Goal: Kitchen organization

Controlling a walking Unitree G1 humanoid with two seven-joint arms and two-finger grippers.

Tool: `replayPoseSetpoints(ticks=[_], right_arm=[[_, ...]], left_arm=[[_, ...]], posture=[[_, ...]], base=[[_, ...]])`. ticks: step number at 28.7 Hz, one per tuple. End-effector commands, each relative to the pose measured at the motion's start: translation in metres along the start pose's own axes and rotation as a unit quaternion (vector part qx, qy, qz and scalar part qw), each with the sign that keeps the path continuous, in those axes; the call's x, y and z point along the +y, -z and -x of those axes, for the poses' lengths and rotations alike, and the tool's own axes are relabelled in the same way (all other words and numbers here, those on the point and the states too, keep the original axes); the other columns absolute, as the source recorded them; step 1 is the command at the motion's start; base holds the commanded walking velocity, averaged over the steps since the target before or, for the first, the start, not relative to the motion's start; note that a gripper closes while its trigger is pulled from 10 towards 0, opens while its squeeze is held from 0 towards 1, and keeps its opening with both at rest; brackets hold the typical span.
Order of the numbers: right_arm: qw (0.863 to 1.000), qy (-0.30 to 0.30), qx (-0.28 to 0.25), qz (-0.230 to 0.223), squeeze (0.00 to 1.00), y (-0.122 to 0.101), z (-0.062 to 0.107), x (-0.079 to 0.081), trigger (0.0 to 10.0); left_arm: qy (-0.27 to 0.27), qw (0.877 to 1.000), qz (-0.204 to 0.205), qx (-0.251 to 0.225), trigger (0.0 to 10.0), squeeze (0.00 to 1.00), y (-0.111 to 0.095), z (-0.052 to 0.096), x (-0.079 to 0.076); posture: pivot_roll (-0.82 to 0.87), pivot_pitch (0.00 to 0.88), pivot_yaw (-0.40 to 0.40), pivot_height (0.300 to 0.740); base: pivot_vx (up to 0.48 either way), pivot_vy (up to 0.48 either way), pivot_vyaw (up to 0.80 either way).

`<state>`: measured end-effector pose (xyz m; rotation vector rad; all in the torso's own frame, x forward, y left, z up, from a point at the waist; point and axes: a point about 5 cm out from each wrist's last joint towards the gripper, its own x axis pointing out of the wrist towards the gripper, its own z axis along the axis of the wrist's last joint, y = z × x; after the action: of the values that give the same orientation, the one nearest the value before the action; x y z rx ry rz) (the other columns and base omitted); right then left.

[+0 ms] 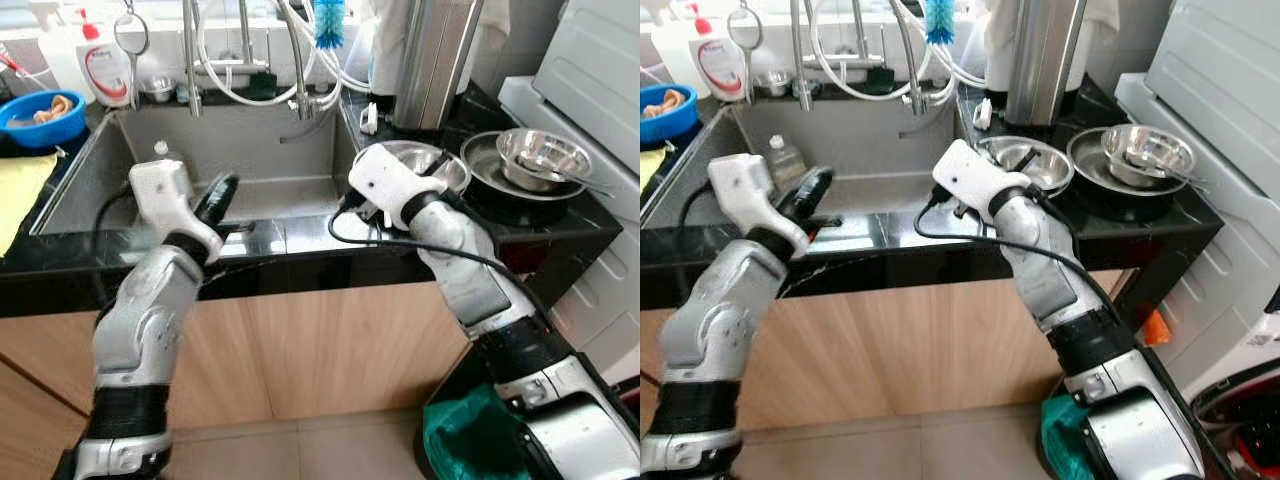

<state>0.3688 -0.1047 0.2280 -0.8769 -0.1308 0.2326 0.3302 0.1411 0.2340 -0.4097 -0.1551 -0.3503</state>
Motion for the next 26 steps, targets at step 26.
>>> replayPoseSetpoints(ticks=[26], right_arm=[[0.995, 0.019, -0.094, -0.014, 0.0, -0.031, 0.003, -0.007, 10.0]], left_arm=[[0.107, 0.963, 0.131, 0.21, 10.0, 0.0, 0.057, -0.01, -0.065]], posture=[[-0.16, 0.0, 0.031, 0.74]], base=[[0.0, 0.0, 0.0]])
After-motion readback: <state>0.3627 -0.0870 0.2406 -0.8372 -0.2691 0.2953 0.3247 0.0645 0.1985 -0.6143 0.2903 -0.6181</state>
